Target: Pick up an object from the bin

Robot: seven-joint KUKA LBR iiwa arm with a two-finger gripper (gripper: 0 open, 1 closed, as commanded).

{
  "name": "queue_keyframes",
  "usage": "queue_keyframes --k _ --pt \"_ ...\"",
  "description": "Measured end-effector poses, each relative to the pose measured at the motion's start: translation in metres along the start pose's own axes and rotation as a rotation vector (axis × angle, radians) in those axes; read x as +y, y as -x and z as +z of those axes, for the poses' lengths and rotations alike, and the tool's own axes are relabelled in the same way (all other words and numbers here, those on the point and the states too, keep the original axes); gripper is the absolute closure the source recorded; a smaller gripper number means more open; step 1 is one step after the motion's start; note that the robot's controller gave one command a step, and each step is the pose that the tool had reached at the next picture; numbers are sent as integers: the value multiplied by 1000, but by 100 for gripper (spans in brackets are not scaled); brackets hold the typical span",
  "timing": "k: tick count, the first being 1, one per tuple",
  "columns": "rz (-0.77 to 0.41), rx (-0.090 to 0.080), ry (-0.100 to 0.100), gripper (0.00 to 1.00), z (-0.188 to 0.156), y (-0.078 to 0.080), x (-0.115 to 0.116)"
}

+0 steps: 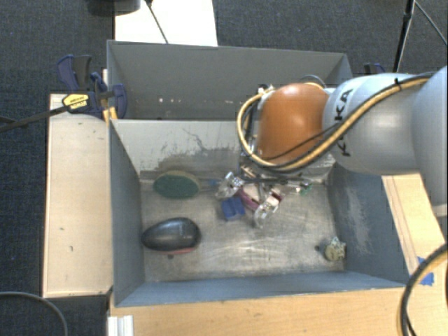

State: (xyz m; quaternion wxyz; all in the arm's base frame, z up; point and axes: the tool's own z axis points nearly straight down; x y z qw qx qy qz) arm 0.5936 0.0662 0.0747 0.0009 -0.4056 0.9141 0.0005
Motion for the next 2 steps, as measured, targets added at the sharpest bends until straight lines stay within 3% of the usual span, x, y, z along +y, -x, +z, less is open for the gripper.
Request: queue_keyframes --k 1,2 --pt "5 -5 -4 100 -5 2 -1" --pt "-4 -7 -6 100 -149 -11 29"
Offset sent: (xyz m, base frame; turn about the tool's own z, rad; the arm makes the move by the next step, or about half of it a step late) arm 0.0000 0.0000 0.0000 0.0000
